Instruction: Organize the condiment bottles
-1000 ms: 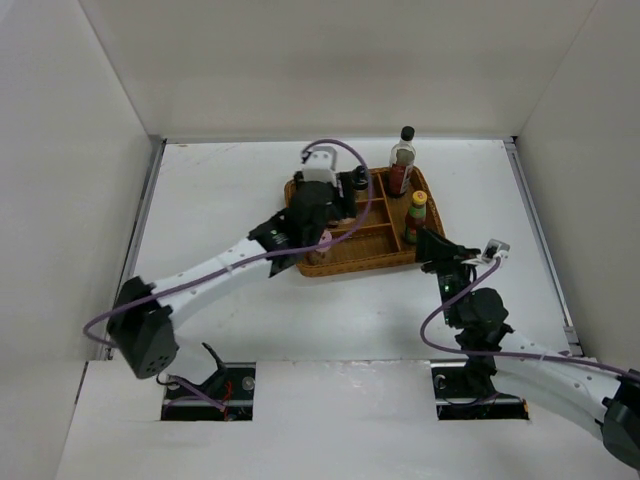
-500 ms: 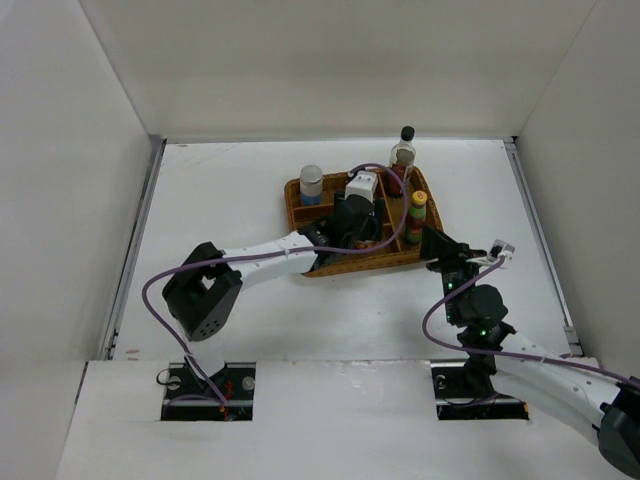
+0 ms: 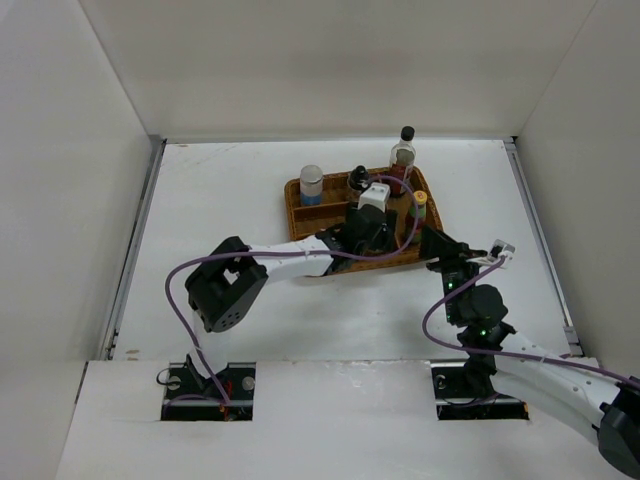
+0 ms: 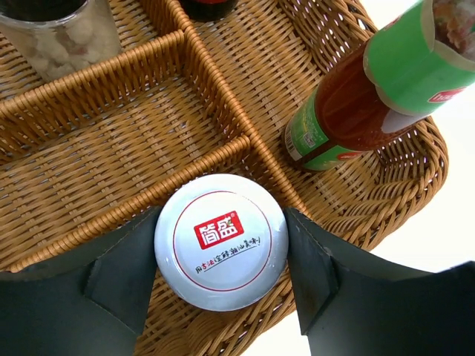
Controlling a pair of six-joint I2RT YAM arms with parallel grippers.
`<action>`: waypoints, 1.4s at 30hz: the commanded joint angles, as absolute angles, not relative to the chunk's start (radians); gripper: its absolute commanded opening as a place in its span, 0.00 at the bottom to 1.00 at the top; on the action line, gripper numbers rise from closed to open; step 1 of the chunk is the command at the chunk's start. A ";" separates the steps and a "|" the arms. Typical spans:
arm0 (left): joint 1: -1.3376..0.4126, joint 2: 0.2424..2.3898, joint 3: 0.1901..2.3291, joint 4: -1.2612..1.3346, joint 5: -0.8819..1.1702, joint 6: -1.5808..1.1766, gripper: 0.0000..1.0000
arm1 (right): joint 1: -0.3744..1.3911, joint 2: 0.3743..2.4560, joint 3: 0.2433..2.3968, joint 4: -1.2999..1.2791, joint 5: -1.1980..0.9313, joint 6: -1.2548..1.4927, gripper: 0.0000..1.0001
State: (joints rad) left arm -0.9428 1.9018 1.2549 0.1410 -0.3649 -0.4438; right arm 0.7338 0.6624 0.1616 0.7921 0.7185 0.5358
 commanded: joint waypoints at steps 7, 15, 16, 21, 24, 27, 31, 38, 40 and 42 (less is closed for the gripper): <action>-0.963 1.718 1.244 0.226 -0.403 -0.457 1.00 | 0.731 0.654 0.161 0.805 0.719 0.538 0.64; -0.950 1.389 1.085 0.238 -0.552 -0.423 1.00 | 0.731 0.574 0.155 0.779 0.729 0.526 0.59; -0.931 1.332 1.044 0.242 -0.573 -0.426 1.00 | 0.731 0.563 0.153 0.773 0.729 0.526 0.55; -0.802 1.047 0.814 0.187 -0.627 -0.489 1.00 | 0.732 0.490 0.149 0.718 0.745 0.535 0.29; -0.665 0.850 0.662 0.042 -0.617 -0.609 1.00 | 0.702 0.453 0.135 0.677 0.778 0.567 0.25; -0.541 0.731 0.579 -0.107 -0.597 -0.693 1.00 | 0.661 0.437 0.123 0.646 0.799 0.598 0.26; -0.435 0.660 0.509 -0.239 -0.577 -0.745 1.00 | 0.587 0.480 0.132 0.600 0.850 0.640 0.34; -0.418 0.681 0.491 -0.270 -0.563 -0.761 1.00 | 0.466 0.652 0.207 0.583 0.896 0.715 0.57; -0.421 0.687 0.492 -0.272 -0.540 -0.781 1.00 | 0.417 0.679 0.204 0.589 0.897 0.719 0.66; -0.409 0.684 0.492 -0.273 -0.514 -0.793 1.00 | 0.375 0.675 0.180 0.589 0.890 0.722 0.70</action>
State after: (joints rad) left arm -0.4145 0.6895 0.4854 -0.2741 -0.5549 -0.7570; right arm 0.4164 0.6800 0.1600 0.5701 0.8570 0.6937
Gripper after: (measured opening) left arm 0.997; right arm 0.693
